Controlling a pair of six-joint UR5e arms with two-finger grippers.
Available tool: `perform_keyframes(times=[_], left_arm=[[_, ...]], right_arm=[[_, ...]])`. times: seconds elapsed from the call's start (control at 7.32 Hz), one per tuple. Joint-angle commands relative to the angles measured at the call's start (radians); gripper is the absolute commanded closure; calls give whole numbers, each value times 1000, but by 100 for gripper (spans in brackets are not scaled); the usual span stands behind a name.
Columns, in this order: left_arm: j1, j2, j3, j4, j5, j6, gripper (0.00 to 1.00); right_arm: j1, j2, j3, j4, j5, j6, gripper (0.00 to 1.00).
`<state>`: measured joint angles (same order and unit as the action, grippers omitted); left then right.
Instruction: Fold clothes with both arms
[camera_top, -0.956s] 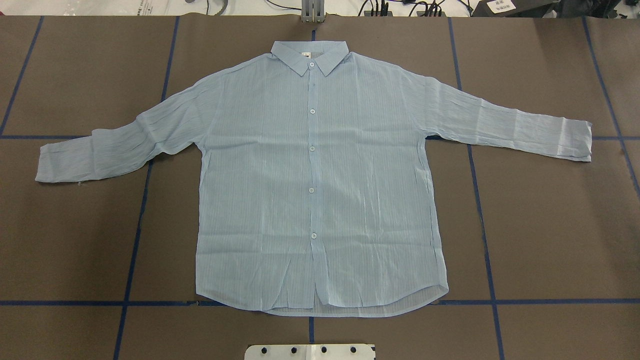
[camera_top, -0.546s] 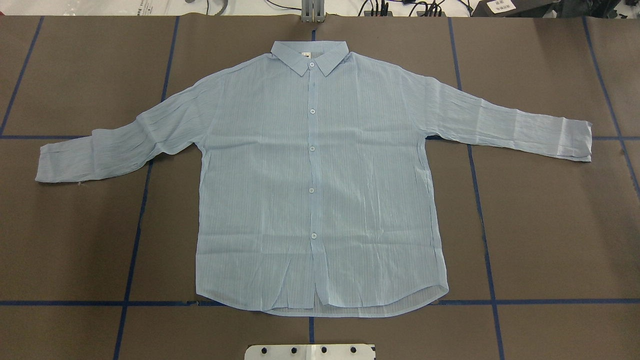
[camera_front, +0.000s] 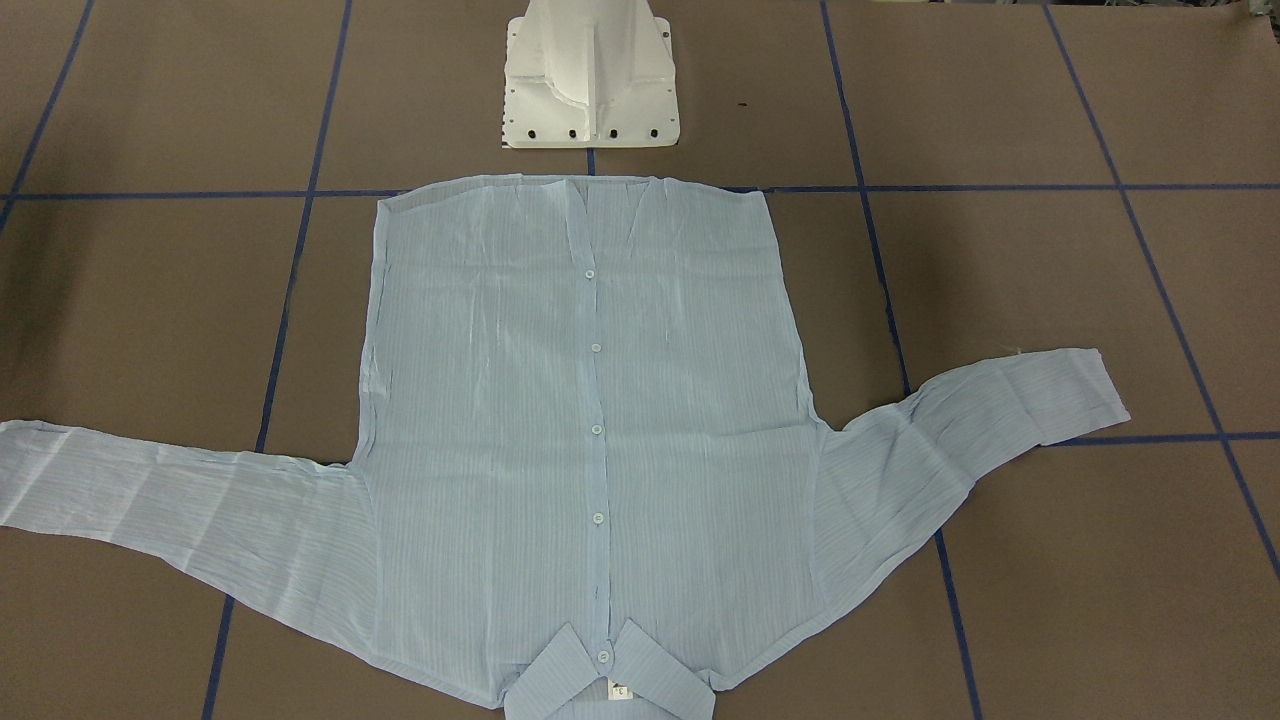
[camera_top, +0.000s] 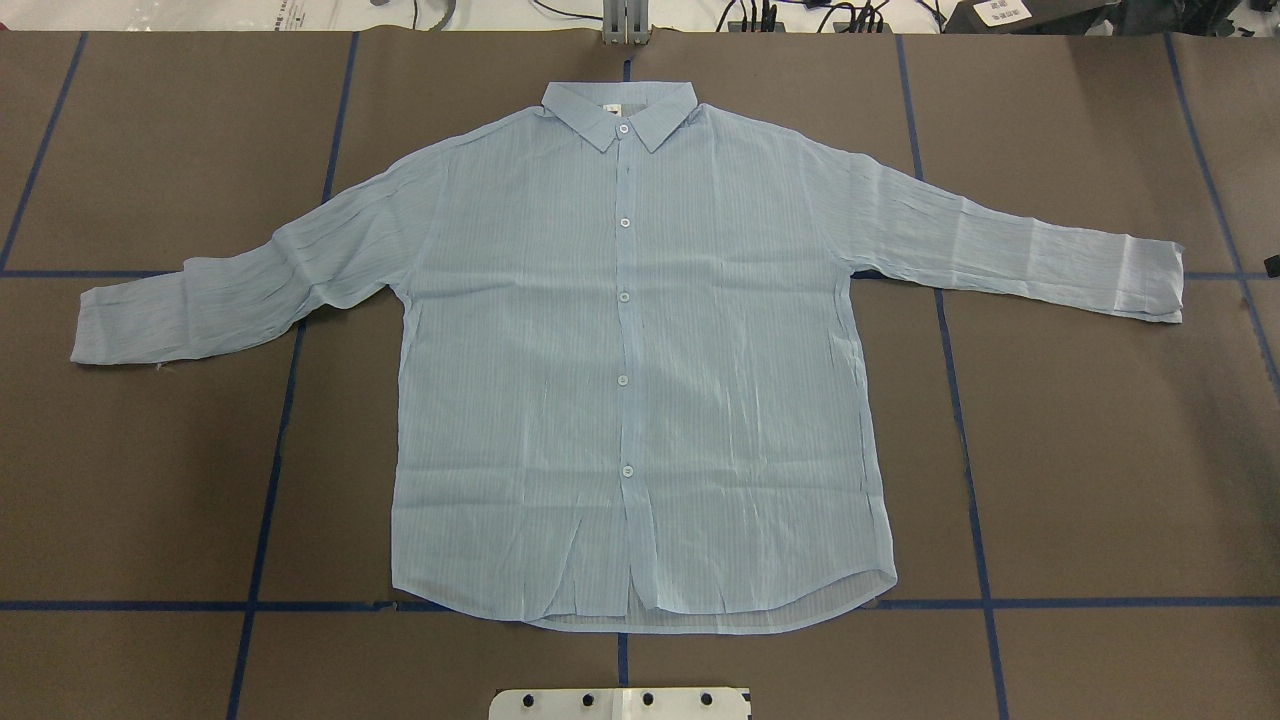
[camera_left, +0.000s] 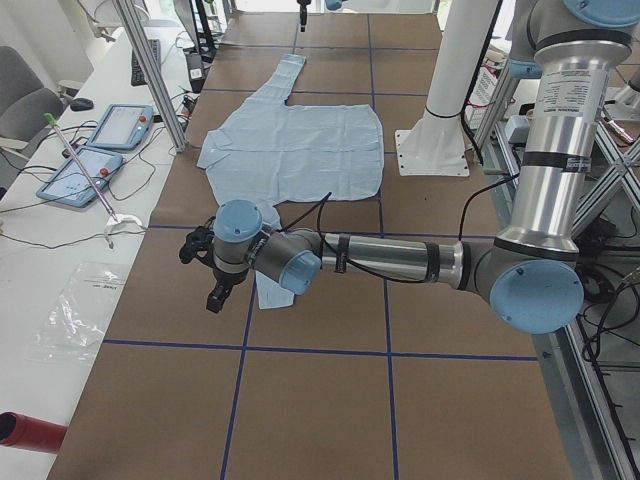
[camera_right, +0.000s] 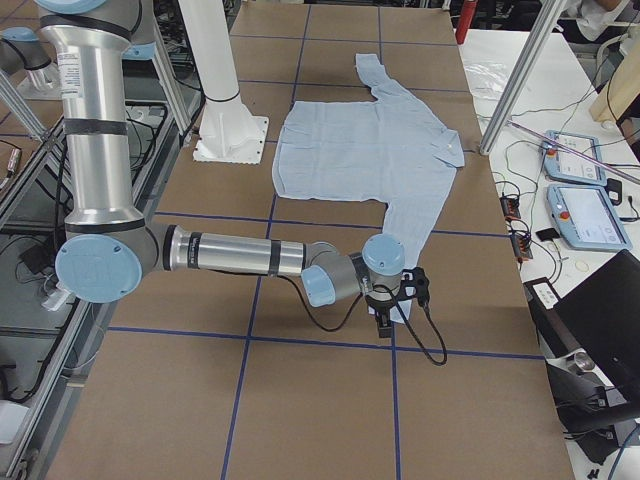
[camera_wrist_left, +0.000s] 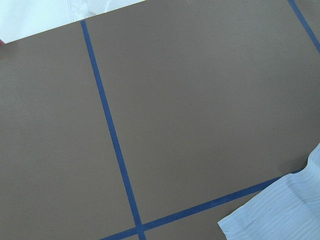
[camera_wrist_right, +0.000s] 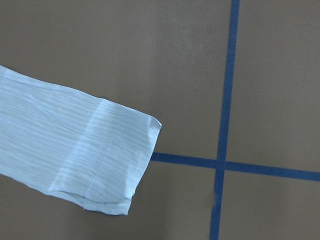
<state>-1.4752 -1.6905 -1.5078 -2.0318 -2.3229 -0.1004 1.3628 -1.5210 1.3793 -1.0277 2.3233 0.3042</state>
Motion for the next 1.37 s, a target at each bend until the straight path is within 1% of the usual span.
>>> perform_keyframes(times=[0.0,0.14,0.27,0.68,0.82,1.09,1.23], left_arm=[[1,0,-2,-1,-4,-4,0],[1,-3,1,-1,-3,-4,0],[1,-8,1,2,-3,-5,0],[1,-9,0,2,-1,-16,0],[1,-9,0,2,-1,-16,0],[1,-11,-2,2,-1,-16,0],[1,-11,-3,2,-1,-16,0]], right_arm=[[-62,59,-98,75,-5,100,0],[-77,74,-120,75,-12,149,0],[-102,94,-141,77,-37,164,0],[-163,96,-152,75,-44,167,1],[-165,96,-155,74,-44,167,4],[-166,96,-171,72,-42,167,26],[-166,96,-174,70,-44,165,33]])
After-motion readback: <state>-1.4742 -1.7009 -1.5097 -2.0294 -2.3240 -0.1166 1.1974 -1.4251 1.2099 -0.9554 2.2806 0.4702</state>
